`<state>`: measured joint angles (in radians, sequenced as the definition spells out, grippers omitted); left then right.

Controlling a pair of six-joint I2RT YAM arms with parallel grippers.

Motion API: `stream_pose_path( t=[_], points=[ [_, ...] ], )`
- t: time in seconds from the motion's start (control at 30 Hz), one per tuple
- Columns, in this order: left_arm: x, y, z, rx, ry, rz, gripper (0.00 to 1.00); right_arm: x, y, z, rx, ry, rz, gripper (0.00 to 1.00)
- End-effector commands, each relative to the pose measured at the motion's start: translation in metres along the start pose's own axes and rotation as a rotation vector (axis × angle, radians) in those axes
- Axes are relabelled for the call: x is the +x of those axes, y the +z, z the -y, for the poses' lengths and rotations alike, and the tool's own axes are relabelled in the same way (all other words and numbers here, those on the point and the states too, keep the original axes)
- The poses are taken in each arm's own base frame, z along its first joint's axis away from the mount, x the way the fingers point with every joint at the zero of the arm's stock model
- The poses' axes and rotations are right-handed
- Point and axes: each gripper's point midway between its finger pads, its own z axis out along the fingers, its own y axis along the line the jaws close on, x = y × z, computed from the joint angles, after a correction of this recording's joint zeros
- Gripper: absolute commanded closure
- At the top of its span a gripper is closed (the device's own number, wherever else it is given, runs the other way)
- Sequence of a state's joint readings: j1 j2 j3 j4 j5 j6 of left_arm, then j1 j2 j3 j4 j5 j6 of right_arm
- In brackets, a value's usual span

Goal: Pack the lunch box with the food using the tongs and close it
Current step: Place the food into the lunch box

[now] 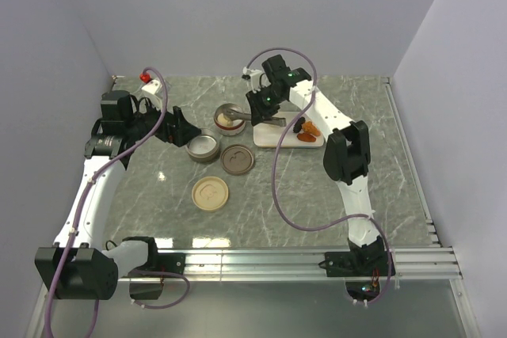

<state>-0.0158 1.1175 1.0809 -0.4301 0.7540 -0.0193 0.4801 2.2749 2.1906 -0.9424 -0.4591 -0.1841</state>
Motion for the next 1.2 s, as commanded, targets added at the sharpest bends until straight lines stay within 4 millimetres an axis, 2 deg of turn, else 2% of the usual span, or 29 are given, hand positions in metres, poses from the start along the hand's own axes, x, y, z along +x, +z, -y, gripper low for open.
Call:
stream_pose_path(
  t=[0.0, 0.23, 0.43, 0.57, 1.17],
  points=[
    [-0.01, -0.001, 0.0, -0.004, 0.027, 0.03, 0.01, -0.008, 0.002, -0.006, 0.015, -0.043, 0.025, 0.69],
    [-0.009, 0.0, -0.001, -0.004, 0.024, 0.026, 0.01, -0.004, 0.007, -0.008, 0.036, -0.068, 0.004, 0.65],
    [-0.01, 0.001, -0.001, -0.004, 0.024, 0.026, 0.01, -0.005, 0.004, -0.01, 0.044, -0.071, 0.004, 0.55],
    [-0.012, 0.0, 0.0, -0.001, 0.03, 0.028, 0.01, -0.005, 0.002, -0.01, 0.049, -0.066, 0.004, 0.53],
    [-0.014, 0.001, 0.0, 0.003, 0.023, 0.028, 0.01, -0.022, -0.025, -0.021, 0.045, -0.081, 0.066, 0.48]
  ],
)
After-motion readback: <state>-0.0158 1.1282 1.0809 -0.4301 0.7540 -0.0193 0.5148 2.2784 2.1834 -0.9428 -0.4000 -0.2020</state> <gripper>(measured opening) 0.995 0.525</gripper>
